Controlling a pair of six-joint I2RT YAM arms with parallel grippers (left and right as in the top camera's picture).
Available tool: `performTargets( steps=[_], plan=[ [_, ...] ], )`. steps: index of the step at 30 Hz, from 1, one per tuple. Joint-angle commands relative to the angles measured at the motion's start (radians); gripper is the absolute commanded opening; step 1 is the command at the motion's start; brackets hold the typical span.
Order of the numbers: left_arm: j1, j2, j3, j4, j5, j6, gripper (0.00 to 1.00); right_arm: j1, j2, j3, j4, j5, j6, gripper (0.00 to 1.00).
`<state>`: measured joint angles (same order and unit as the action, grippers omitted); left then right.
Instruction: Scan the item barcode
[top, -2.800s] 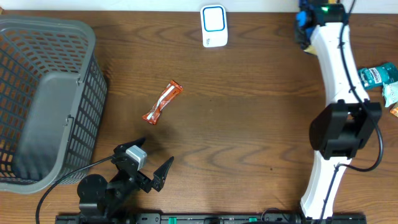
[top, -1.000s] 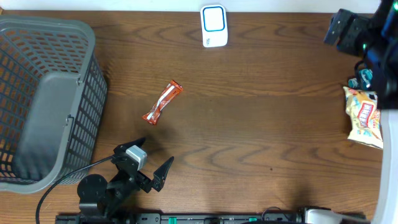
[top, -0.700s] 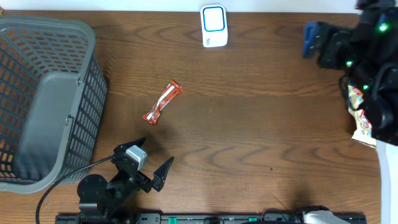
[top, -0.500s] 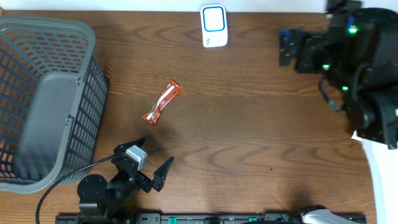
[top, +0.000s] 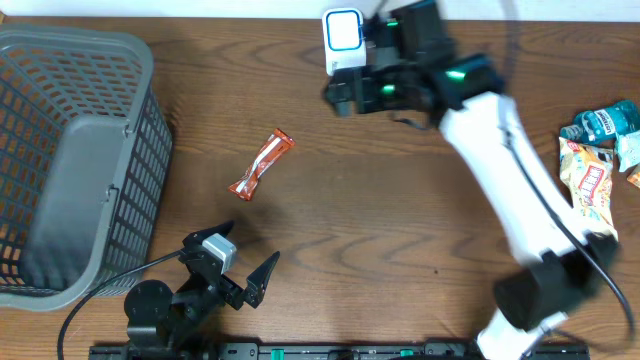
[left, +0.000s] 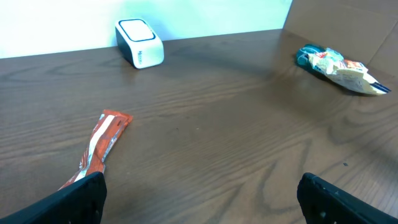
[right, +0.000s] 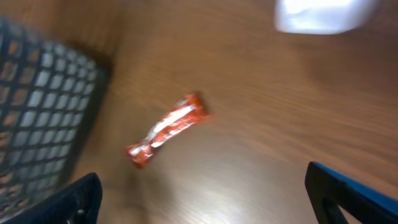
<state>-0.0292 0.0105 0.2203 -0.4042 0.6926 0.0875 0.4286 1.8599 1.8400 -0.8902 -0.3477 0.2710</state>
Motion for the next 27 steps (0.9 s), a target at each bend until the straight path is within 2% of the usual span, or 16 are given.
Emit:
performTargets(
  steps=[1,5,8,12,13,15,17,18,19,25,27],
  plan=[
    [-0.003,-0.005,-0.001,0.0,-0.001,0.017,0.98,0.046,0.126,0.008,0.072,-0.256,0.038,0.98],
    [-0.003,-0.005,-0.001,0.0,-0.001,0.017,0.98,0.093,0.253,0.008,0.22,-0.257,0.155,0.95],
    [-0.003,-0.005,-0.001,0.0,-0.001,0.017,0.98,0.134,0.315,0.008,0.336,-0.266,0.248,0.88],
    [-0.003,-0.005,-0.001,0.0,-0.001,0.017,0.97,0.198,0.35,0.008,0.47,-0.252,0.303,0.79],
    [-0.003,-0.005,-0.001,0.0,-0.001,0.017,0.98,0.216,0.354,0.008,0.492,-0.227,0.321,0.74],
    [-0.003,-0.005,-0.001,0.0,-0.001,0.017,0.98,0.251,0.366,0.008,0.509,-0.148,0.362,0.56],
    [-0.003,-0.005,-0.001,0.0,-0.001,0.017,0.98,0.284,0.382,0.008,0.496,-0.084,0.381,0.3],
    [-0.003,-0.005,-0.001,0.0,-0.001,0.017,0.98,0.299,0.386,0.008,0.48,-0.062,0.381,0.22],
    [-0.003,-0.005,-0.001,0.0,-0.001,0.017,0.98,0.312,0.399,0.008,0.463,-0.035,0.38,0.18],
    [-0.003,-0.005,-0.001,0.0,-0.001,0.017,0.98,0.358,0.47,0.008,0.446,0.029,0.36,0.2],
    [-0.003,-0.005,-0.001,0.0,-0.001,0.017,0.98,0.359,0.501,0.008,0.432,0.029,0.349,0.16]
  ],
)
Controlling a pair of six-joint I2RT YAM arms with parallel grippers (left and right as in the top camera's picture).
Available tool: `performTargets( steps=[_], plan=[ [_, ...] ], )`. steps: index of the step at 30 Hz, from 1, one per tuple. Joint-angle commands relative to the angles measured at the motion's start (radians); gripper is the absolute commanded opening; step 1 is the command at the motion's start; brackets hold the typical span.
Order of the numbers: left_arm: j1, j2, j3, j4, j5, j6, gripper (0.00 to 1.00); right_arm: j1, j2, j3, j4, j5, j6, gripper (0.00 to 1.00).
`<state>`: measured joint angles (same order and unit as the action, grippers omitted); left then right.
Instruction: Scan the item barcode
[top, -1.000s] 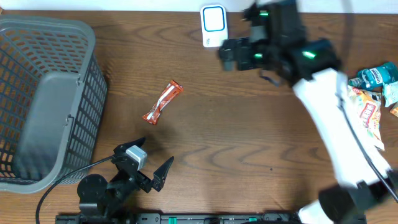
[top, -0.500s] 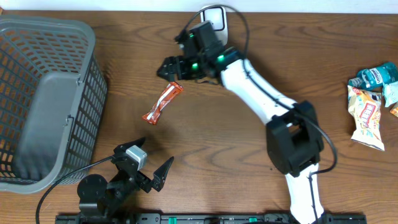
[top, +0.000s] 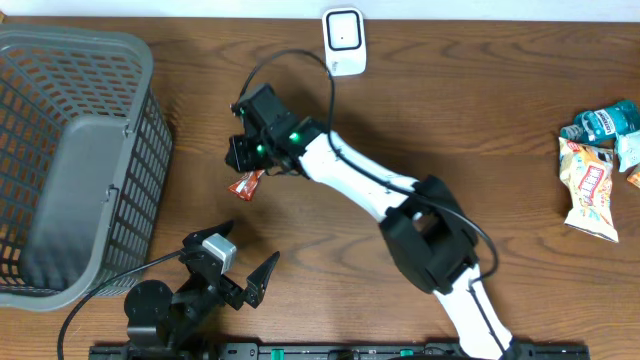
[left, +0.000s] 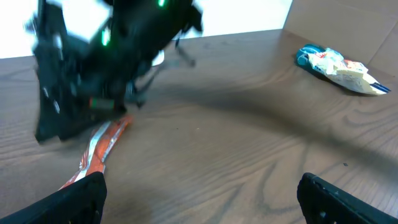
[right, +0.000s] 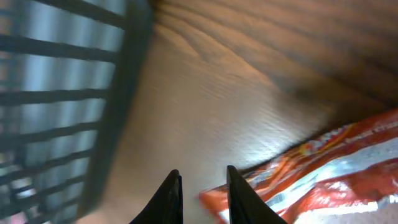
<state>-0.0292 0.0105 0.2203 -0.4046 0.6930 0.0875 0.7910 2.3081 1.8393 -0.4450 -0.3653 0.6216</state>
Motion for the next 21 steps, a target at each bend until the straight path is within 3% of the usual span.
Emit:
performTargets(
  steps=[1,3,10,16,21],
  plan=[
    [-0.003,-0.005,-0.001,0.0,-0.001,0.017,0.98,-0.005,0.07,0.009,-0.025,0.046,-0.002,0.11],
    [-0.003,-0.005,-0.001,0.0,-0.002,0.017,0.98,-0.013,0.101,0.009,-0.06,0.047,-0.002,0.01],
    [-0.003,-0.005,-0.001,0.0,-0.001,0.017,0.98,-0.055,0.084,0.009,-0.326,0.168,-0.047,0.01],
    [-0.003,-0.005,-0.001,0.0,-0.001,0.017,0.97,-0.071,0.002,0.009,-0.56,0.397,-0.13,0.01],
    [-0.003,-0.005,-0.001,0.0,-0.002,0.017,0.98,-0.079,-0.1,0.009,-0.63,0.397,-0.185,0.01]
  ],
)
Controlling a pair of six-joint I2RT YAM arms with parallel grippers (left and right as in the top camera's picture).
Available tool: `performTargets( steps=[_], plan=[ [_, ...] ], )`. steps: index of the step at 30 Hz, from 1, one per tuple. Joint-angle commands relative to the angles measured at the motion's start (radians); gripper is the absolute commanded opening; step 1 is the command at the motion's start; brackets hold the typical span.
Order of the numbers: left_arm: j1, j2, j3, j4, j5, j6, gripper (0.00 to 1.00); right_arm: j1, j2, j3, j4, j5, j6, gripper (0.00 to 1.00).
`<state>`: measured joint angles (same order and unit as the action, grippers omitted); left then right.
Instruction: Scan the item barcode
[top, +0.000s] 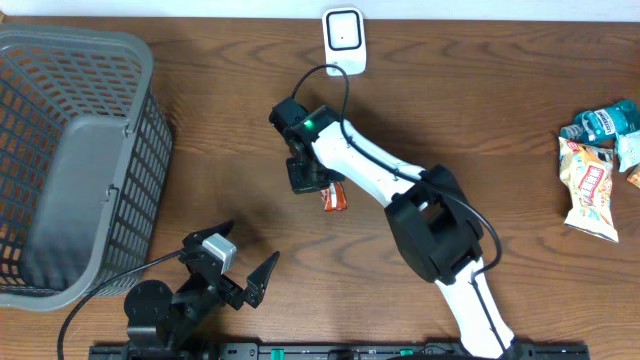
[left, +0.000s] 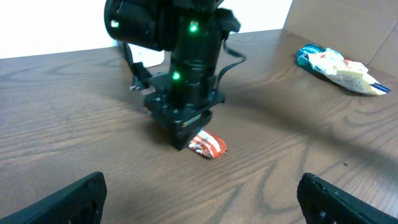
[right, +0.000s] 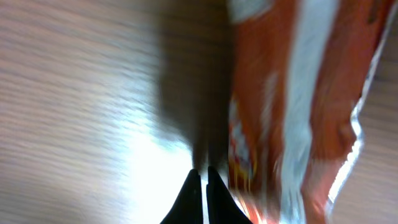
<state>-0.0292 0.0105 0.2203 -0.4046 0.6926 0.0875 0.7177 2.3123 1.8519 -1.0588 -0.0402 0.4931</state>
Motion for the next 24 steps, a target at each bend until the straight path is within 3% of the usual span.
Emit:
performTargets(
  steps=[1,2,5,8,11,15,24],
  plan=[
    [-0.003,-0.005,-0.001,0.0,-0.001,0.017,0.98,-0.009,-0.126,-0.004,-0.028,0.072,-0.056,0.03],
    [-0.003,-0.005,-0.001,0.0,-0.001,0.017,0.98,-0.013,-0.155,-0.004,-0.04,0.072,-0.056,0.1],
    [-0.003,-0.005,-0.001,0.0,-0.001,0.017,0.98,-0.031,-0.244,-0.004,-0.077,0.074,-0.057,0.49],
    [-0.003,-0.005,-0.001,0.0,-0.001,0.017,0.98,-0.049,-0.312,-0.004,-0.111,0.097,-0.058,0.64],
    [-0.003,-0.005,-0.001,0.0,-0.001,0.017,0.98,-0.071,-0.361,-0.004,-0.17,0.105,-0.064,0.86],
    [-0.003,-0.005,-0.001,0.0,-0.001,0.017,0.98,-0.103,-0.412,-0.004,-0.298,0.082,-0.064,0.99],
    [-0.003,-0.005,-0.001,0.0,-0.001,0.017,0.98,-0.15,-0.538,-0.004,-0.546,0.071,-0.034,0.99]
  ],
)
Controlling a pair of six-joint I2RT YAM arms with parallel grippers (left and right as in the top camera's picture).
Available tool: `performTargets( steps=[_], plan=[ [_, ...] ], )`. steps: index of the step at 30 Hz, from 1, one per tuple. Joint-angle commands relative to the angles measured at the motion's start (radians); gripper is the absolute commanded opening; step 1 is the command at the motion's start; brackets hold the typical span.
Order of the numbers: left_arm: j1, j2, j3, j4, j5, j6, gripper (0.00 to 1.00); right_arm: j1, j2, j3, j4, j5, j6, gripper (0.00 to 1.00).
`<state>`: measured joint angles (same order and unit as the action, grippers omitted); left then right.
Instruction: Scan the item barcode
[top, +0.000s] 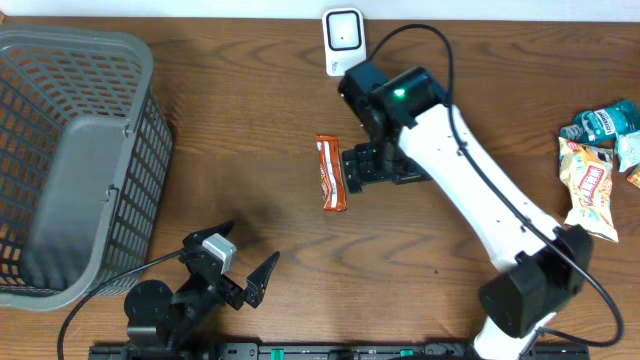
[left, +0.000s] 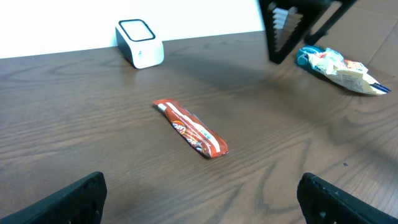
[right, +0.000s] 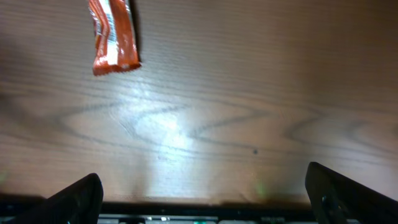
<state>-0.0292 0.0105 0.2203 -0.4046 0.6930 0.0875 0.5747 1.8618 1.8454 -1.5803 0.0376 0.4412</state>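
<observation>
An orange and white snack bar (top: 331, 172) lies flat on the wooden table, its length running from far to near; it also shows as the bar (left: 191, 127) and the bar (right: 112, 37). The white scanner (top: 343, 40) stands at the far edge, beyond the bar. My right gripper (top: 375, 168) hangs just right of the bar, open and empty, its fingers (right: 81, 199) spread wide. At the near edge my left gripper (top: 235, 275) rests open with nothing between its fingers (left: 68, 202).
A grey mesh basket (top: 70, 160) fills the left side of the table. A heap of snack packets (top: 600, 165) lies at the right edge, seen also as the packets (left: 339, 65). The right arm (top: 480, 200) stretches across the middle right.
My right gripper, then shut low at the bar, is now open and off to the bar's right. The bar lies fully uncovered, lengthwise on the table. The left arm has not moved.
The bar lay slanted left of centre while my right gripper was open by the scanner. Then the gripper was down at the bar, nearly shut. Then it was shut at the bar further right. Now the bar lies straight at the centre, released.
</observation>
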Motion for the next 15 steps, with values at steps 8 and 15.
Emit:
performTargets(
  steps=[8,15],
  plan=[
    [-0.003,-0.005,-0.001,0.0,-0.001,0.017,0.97,-0.006,-0.299,0.003,-0.087,-0.08,0.014,0.99],
    [-0.003,-0.005,-0.001,0.0,-0.001,0.017,0.98,-0.006,-0.445,0.003,-0.118,-0.107,-0.005,0.99]
  ],
)
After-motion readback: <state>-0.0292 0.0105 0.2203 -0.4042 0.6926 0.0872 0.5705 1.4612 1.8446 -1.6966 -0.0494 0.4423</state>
